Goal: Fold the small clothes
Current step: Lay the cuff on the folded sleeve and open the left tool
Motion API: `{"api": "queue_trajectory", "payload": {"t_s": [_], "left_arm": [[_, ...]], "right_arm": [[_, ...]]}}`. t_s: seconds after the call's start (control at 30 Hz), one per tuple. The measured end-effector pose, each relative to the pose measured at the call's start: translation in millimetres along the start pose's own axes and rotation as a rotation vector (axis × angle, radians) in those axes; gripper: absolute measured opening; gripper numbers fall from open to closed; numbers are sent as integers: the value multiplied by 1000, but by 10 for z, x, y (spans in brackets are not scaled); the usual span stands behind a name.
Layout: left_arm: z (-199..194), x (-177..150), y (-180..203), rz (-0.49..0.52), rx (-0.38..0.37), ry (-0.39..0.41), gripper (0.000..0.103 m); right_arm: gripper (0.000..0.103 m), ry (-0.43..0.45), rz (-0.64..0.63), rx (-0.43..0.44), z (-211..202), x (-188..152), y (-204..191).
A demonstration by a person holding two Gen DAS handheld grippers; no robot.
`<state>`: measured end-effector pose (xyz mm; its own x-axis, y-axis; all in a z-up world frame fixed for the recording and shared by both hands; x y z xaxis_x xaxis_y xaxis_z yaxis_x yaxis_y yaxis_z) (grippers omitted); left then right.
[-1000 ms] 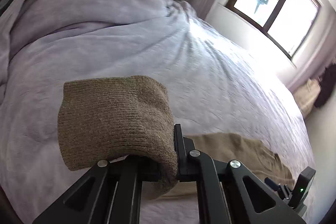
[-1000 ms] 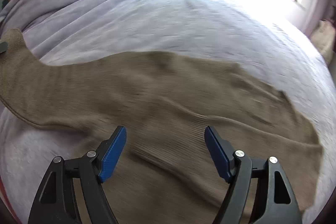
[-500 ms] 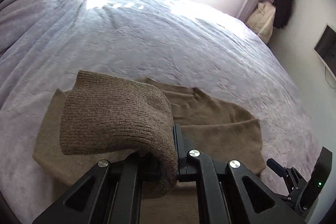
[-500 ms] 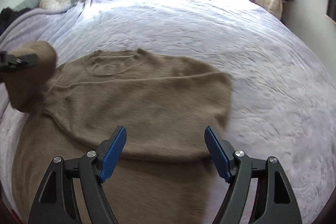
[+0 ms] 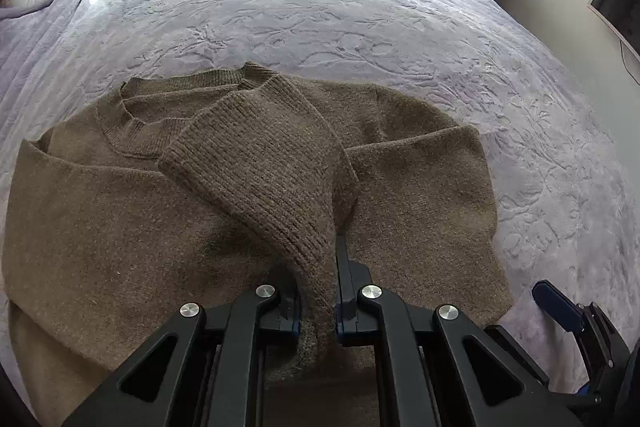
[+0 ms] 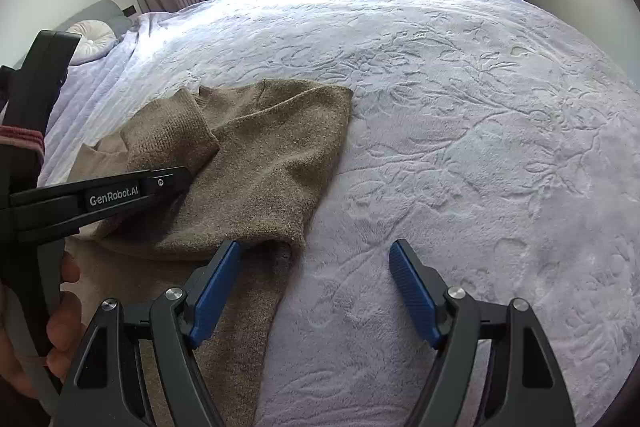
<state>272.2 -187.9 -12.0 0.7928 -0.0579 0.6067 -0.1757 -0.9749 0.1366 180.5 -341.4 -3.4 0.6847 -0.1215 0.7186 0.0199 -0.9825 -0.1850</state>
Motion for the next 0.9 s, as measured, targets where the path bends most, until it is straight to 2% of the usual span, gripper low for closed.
{"api": "queue_trajectory", "payload": {"t_s": [0.07,0.1,0.13,0.17,0.2,0.27,0.33,0.4,0.53,0.63,0.7,0.77,0.8,0.83,0.9], "left_arm": [[-70,7,35,21,-16,-15,10],[-85,11,59,25,-17,-22,16],[-110,11,93,34,-22,-37,44],[-162,10,141,39,-60,-39,68],[-211,15,163,42,-67,-12,102],[-344,31,169,67,-14,96,103],[-395,12,167,69,-20,106,103],[-480,-13,128,41,-74,91,103],[-755,-45,-193,-58,-92,146,103],[-818,-109,-569,-100,-33,164,103],[-744,-183,-907,-115,53,135,103],[-692,-232,-1213,-168,103,122,103],[-673,-248,-1298,-187,118,119,103],[-641,-270,-1421,-213,141,112,103],[-542,-320,-1605,-250,172,89,103]], "right_arm": [[80,7,9,5,-7,4,10],[80,11,13,7,-11,4,13],[80,12,14,8,-20,1,20],[80,13,15,8,-26,-8,26],[80,13,16,8,-25,-11,29],[80,11,14,1,-30,-23,34],[80,14,15,-4,-49,-32,34],[80,20,19,-1,-89,-38,38],[80,25,9,18,-142,-36,15],[80,20,16,74,-116,9,-69],[80,11,47,108,-75,55,-103],[80,10,76,128,-44,114,-144],[77,11,92,132,-29,139,-173],[68,8,103,136,-10,149,-202],[60,-12,105,149,67,167,-286]]}}
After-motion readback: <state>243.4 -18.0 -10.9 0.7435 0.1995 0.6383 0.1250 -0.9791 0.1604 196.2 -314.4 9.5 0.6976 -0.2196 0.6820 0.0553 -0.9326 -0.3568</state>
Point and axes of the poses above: each gripper's, at about its wrist camera, not at the fingertips, and z roughly the way its jaws point, y to its right, x to its top, the point moved 5 cm from there along z, roughly the way its jaws point, and after that the axes turned 10 degrees about y, right-handed, at the moved point
